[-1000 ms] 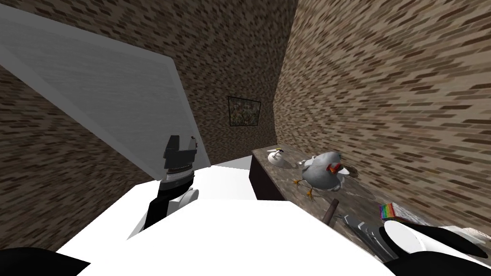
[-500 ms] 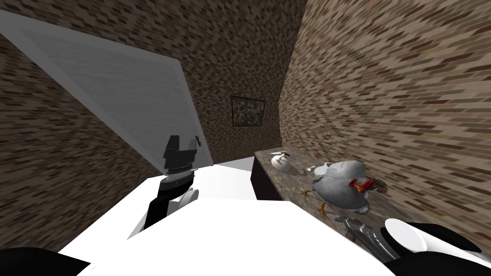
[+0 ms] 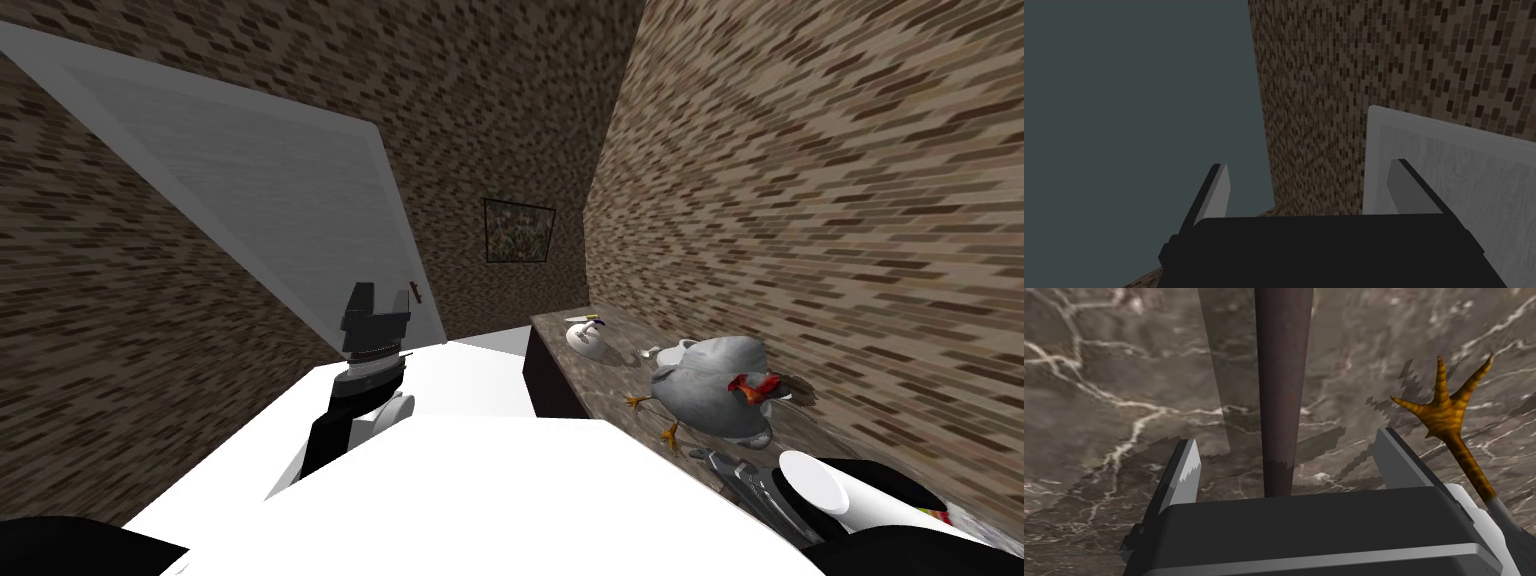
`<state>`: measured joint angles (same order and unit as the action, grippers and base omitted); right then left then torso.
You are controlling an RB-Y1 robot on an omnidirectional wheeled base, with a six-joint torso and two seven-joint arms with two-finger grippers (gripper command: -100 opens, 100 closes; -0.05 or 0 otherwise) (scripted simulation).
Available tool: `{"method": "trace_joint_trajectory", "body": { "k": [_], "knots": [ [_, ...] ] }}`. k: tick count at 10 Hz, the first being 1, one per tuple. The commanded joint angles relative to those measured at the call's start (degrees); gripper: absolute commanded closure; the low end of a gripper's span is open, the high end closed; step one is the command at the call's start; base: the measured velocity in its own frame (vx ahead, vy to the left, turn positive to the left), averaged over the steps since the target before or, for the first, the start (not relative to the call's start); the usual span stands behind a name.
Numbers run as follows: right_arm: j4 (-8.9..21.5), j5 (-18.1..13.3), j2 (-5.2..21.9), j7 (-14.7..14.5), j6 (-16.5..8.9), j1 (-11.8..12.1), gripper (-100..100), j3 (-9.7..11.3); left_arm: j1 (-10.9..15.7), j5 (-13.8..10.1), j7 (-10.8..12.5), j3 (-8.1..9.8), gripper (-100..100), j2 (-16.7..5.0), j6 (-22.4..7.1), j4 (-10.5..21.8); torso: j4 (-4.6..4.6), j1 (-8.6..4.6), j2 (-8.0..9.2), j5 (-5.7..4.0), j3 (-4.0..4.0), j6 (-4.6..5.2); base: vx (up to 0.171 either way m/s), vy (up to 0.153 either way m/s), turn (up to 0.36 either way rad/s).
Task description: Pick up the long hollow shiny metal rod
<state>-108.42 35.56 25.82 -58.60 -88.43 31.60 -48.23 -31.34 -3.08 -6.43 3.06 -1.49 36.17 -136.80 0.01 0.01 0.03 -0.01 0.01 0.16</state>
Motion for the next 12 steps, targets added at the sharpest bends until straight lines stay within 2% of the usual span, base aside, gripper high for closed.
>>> {"method": "trace_joint_trajectory", "body": {
  "k": [1, 2, 6, 7, 8, 10, 11, 12],
  "knots": [
    [0.0, 0.0, 0.0, 0.0, 0.0, 0.0, -100, 0.0, 0.0, 0.0, 0.0, 0.0, 0, 0.0, 0.0, 0.0, 0.0, 0.0, 0.0, 0.0, 0.0, 0.0, -0.017, -0.007, 0.005],
    [0.11, -0.04, 0.0, 0.01, 0.22, -0.02, 100, 0.07, 0.0, 0.0, 0.0, 0.0, 0, 0.0, 0.0, 0.0, -0.01, 0.04, -0.05, 0.01, -0.02, 0.01, 0.0, 0.0, 0.0],
    [0.12, -0.05, -0.01, 0.05, 0.19, 0.01, 100, 0.02, 0.0, 0.0, 0.0, 0.0, 0, 0.0, 0.0, 0.0, -0.03, 0.06, -0.15, 0.0, -0.09, -0.04, 0.0, 0.0, 0.0],
    [0.12, -0.05, -0.01, 0.05, 0.19, 0.01, 0, 0.02, 0.0, 0.0, 0.0, 0.0, 0, 0.0, 0.0, 0.0, -0.03, 0.07, -0.16, 0.01, -0.09, -0.04, 0.0, 0.0, 0.0],
    [-1.52, 0.81, 0.1, -0.31, -1.52, 0.54, 100, -1.22, 0.0, 0.0, 0.0, 0.0, 0, 0.0, 0.0, 0.0, -0.03, 0.07, -0.16, 0.01, -0.09, -0.04, 0.028, 0.014, -0.041],
    [-3.03, 1.66, 0.3, -0.63, -3.27, 1.0, 100, -2.5, -0.01, 0.0, 0.0, 0.0, 0, 0.0, 0.0, 0.0, -0.05, 0.19, -0.27, 0.06, -0.15, -0.01, 0.038, 0.023, -0.046],
    [-2.57, 1.42, 0.21, -0.6, -2.53, 0.92, 100, -2.12, -0.01, 0.0, 0.0, 0.0, 0, 0.0, 0.0, 0.0, -0.05, 0.22, -0.27, 0.07, -0.15, -0.01, 0.012, 0.01, -0.008],
    [-2.72, 1.48, 0.23, -0.62, -2.78, 0.95, 0, -2.22, -0.01, 0.0, 0.0, 0.0, 0, 0.0, 0.0, 0.0, -0.05, 0.16, -0.23, 0.03, -0.14, -0.02, 0.0, 0.0, 0.0]
  ]
}}
